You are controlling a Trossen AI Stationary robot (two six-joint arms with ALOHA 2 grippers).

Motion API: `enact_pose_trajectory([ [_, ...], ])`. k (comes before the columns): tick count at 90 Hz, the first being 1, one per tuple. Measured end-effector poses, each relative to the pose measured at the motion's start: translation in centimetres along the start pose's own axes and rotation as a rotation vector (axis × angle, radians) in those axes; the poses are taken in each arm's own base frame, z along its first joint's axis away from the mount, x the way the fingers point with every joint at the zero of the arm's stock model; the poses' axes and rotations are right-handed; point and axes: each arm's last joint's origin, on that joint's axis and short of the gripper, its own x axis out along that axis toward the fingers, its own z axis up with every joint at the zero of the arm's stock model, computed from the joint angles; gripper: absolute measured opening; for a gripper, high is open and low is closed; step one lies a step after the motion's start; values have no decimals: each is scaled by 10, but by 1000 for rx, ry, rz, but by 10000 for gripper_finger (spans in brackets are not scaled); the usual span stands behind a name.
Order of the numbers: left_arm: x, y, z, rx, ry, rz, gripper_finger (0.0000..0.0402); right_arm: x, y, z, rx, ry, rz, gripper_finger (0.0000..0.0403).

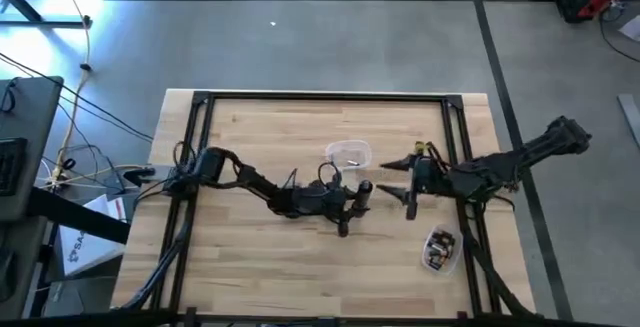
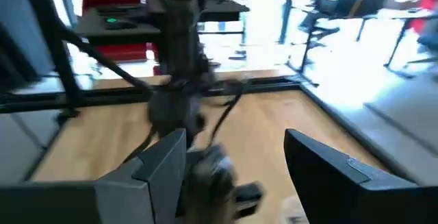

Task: Insert battery
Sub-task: Open the flashlight cover

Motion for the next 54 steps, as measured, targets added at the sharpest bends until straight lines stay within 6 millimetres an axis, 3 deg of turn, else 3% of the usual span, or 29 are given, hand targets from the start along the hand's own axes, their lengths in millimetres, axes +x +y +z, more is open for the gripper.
enact_pose_trajectory([
  [12, 10, -3, -13, 1, 12, -10, 139, -2, -2, 3, -29, 31, -27, 215],
  [54, 12, -6, -15, 17, 30, -16, 152, 7, -12, -15, 94, 247, 110, 215],
])
